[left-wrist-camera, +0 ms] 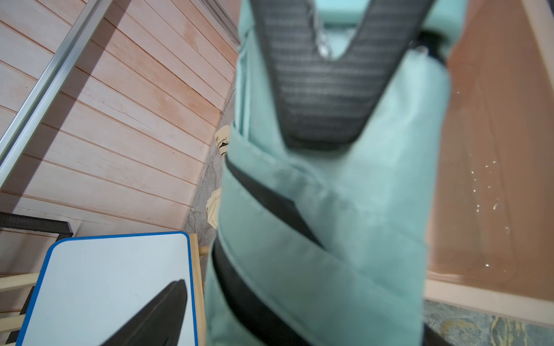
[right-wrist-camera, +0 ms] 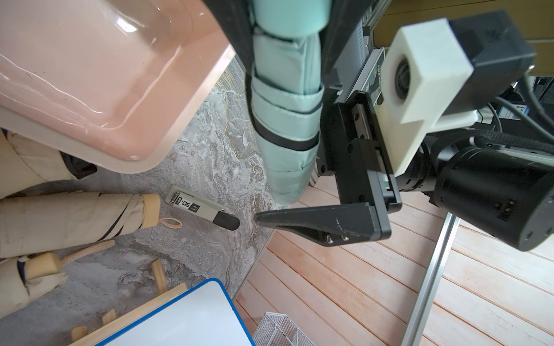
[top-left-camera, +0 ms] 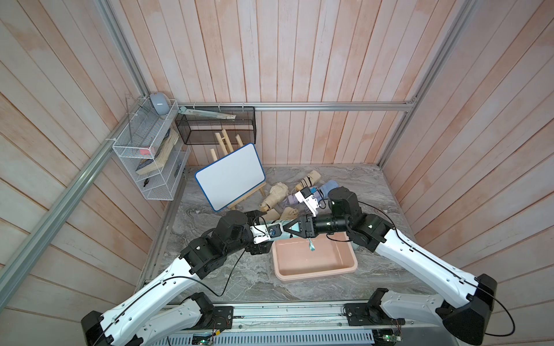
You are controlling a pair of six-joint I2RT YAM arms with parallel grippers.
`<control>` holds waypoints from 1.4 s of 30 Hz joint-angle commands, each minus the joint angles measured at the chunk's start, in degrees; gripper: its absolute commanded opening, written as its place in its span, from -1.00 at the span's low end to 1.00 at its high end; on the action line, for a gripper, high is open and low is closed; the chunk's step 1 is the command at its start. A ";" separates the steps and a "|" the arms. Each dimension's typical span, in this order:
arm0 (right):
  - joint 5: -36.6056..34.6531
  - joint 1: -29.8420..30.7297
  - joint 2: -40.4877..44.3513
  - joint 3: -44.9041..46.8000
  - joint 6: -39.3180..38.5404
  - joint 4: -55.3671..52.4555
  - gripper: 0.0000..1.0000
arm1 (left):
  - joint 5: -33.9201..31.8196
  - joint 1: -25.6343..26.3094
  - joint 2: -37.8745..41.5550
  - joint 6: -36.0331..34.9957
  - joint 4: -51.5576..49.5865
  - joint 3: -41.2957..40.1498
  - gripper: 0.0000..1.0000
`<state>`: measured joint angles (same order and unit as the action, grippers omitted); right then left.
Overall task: Put the umbrella into the storage box
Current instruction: Pick up the umbrella from the center of the board, then place the umbrella in the storage box.
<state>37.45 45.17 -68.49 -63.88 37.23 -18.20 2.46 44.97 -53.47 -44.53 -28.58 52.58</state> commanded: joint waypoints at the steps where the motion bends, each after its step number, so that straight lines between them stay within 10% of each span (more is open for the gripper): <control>1: 2.04 -0.34 -0.38 -2.47 0.03 1.81 -1.00 | -0.37 0.55 -0.03 -0.37 2.10 -0.55 0.78; 13: 0.83 -0.42 -2.41 -2.72 1.33 3.37 -1.00 | 1.40 0.80 0.01 0.47 1.69 0.39 0.09; 22: -2.76 -4.26 1.45 2.46 6.00 9.30 0.17 | -0.20 0.81 2.09 4.71 2.01 -1.22 -0.76; 28: -7.34 -11.07 8.93 9.06 9.35 10.98 0.49 | -1.31 0.82 2.65 10.64 3.88 -3.16 -0.92; 35: -20.29 -22.28 15.23 9.88 2.81 -5.21 0.51 | -0.74 0.78 1.27 23.76 9.30 -4.66 -1.00; 42: -40.79 -25.18 11.48 4.77 -11.11 -22.97 0.57 | -4.31 3.79 -5.34 55.06 13.87 -1.67 -1.00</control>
<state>7.62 20.80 -55.61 -56.82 33.54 -30.89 0.27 46.85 -56.95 -6.50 -19.81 48.21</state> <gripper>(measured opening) 0.783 0.473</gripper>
